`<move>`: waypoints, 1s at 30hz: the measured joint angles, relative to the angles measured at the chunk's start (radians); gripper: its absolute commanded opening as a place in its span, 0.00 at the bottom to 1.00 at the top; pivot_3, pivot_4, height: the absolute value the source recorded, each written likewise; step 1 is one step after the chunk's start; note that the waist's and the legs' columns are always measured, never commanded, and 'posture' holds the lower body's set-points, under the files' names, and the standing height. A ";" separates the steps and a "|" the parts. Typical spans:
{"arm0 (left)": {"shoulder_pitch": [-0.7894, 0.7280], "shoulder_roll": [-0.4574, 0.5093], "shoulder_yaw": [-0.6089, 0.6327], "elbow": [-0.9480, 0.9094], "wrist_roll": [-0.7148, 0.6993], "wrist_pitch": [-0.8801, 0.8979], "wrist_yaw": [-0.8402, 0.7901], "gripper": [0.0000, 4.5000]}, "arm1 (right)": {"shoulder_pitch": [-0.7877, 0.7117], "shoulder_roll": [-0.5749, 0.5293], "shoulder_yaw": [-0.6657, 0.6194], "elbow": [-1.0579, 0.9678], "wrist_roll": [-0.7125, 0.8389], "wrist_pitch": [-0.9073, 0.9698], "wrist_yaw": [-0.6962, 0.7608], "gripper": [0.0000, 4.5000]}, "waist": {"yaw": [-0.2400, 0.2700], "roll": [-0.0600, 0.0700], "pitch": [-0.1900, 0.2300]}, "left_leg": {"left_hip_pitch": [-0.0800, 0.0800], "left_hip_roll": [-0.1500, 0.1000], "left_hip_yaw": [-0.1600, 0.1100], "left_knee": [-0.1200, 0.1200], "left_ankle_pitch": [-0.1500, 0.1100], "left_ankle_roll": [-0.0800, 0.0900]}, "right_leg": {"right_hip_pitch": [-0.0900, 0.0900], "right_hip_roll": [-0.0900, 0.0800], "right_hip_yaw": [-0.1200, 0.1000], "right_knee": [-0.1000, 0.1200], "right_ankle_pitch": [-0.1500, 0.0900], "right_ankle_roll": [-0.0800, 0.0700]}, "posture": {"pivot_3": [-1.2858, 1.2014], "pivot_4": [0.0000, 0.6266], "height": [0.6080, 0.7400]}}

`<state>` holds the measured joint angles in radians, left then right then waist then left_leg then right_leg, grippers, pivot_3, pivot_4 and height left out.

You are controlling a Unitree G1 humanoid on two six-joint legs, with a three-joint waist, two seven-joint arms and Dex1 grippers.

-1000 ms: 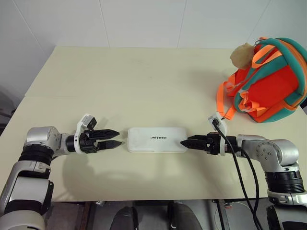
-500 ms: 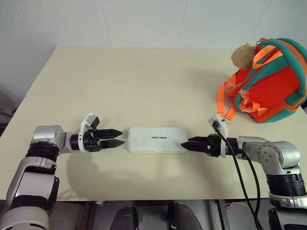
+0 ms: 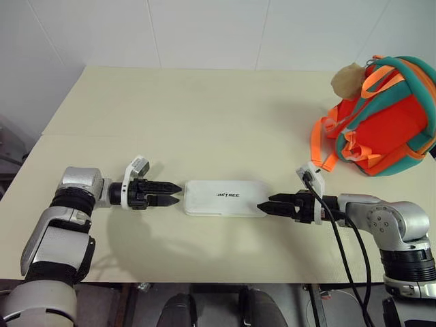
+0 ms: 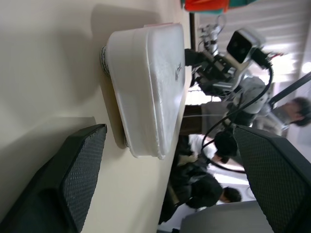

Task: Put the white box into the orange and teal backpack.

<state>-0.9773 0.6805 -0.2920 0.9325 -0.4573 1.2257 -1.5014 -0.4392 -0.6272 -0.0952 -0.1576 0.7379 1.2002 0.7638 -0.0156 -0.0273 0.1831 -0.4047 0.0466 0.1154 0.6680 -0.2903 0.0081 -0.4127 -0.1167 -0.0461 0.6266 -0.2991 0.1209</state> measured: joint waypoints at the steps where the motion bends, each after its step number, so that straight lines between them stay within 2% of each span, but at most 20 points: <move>1: -0.003 -0.004 0.000 0.006 0.002 -0.002 0.000 0.99 | 0.003 0.000 -0.002 -0.001 0.000 0.000 -0.001 1.00 | 0.002 0.000 0.000 | 0.000 0.000 0.000 0.000 0.000 0.000 | 0.000 0.000 0.000 0.000 0.000 0.000 | 0.52 0.24 1.00; 10: -0.026 -0.067 0.027 0.044 0.019 -0.025 0.001 0.99 | 0.021 0.000 -0.017 -0.020 0.008 0.002 -0.022 1.00 | 0.017 0.000 0.000 | 0.000 0.000 0.000 0.000 0.000 0.000 | 0.001 0.000 0.000 0.000 0.000 0.000 | 0.52 0.24 1.00; 19: -0.034 -0.120 0.145 0.129 0.040 -0.080 0.024 0.99 | 0.028 -0.005 -0.030 -0.020 0.008 0.006 -0.035 1.00 | 0.016 0.000 0.000 | 0.000 -0.001 -0.001 0.001 0.000 0.002 | 0.001 0.000 -0.001 0.000 0.001 0.000 | 0.52 0.24 1.00; 30: -0.022 -0.143 0.172 0.102 0.074 -0.107 0.017 0.99 | 0.038 -0.016 -0.032 -0.033 0.008 0.005 -0.038 1.00 | 0.016 0.000 0.000 | 0.000 -0.001 0.000 0.000 0.000 0.001 | 0.001 0.000 -0.002 0.000 0.001 0.000 | 0.52 0.24 1.00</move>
<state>-0.9996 0.5378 -0.1199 1.0345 -0.3831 1.1184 -1.4848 -0.4008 -0.6431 -0.1271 -0.1906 0.7454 1.2054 0.7254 0.0007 -0.0273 0.1831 -0.4051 0.0455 0.1153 0.6682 -0.2902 0.0094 -0.4115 -0.1165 -0.0479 0.6266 -0.2982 0.1206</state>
